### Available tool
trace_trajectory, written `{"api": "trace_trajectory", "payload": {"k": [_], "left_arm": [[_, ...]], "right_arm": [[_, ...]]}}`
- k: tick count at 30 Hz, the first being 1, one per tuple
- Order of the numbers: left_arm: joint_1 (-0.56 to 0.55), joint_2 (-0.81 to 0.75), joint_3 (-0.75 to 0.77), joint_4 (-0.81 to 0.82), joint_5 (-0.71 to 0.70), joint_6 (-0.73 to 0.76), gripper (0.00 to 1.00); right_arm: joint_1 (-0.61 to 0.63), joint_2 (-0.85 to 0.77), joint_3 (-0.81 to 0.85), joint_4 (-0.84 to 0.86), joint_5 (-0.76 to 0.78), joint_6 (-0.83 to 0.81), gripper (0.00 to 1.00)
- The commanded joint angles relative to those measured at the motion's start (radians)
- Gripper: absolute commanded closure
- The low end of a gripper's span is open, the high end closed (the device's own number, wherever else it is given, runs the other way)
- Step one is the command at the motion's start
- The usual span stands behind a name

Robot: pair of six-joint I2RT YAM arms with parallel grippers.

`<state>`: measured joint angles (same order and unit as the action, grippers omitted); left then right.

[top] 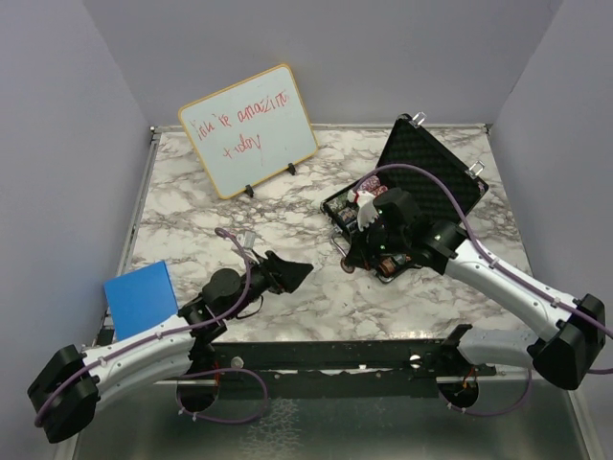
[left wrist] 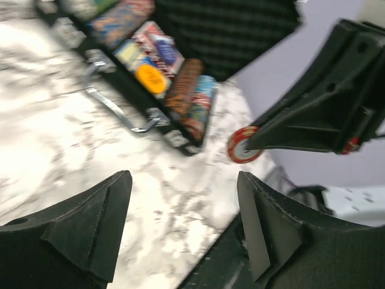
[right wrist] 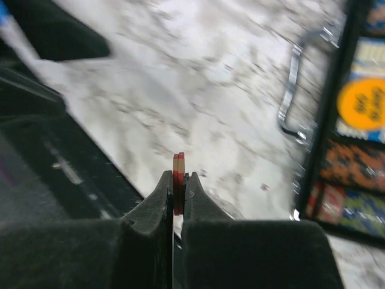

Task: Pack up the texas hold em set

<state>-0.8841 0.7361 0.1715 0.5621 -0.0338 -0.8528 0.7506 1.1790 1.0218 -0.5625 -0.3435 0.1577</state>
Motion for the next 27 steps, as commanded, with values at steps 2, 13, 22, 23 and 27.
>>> {"api": "trace_trajectory", "payload": {"k": [2,13,22,23,27], "left_arm": [[0.000,-0.053,0.032,-0.354,-0.273,-0.002,0.22],[-0.001,-0.072,0.051,-0.412,-0.310,0.031,0.21],[0.000,-0.101,0.041,-0.416,-0.324,0.035,0.21],[0.000,-0.102,0.040,-0.415,-0.324,0.036,0.21],[0.000,-0.105,0.042,-0.416,-0.325,0.041,0.21]], "right_arm": [[0.001,0.071,0.015,-0.239,0.424,0.000,1.00],[-0.006,0.247,0.094,-0.344,0.590,-0.048,1.00],[-0.007,0.318,0.089,-0.312,0.612,-0.095,1.00],[-0.007,0.322,0.088,-0.306,0.609,-0.095,1.00],[-0.007,0.342,0.082,-0.291,0.618,-0.096,1.00]]}}
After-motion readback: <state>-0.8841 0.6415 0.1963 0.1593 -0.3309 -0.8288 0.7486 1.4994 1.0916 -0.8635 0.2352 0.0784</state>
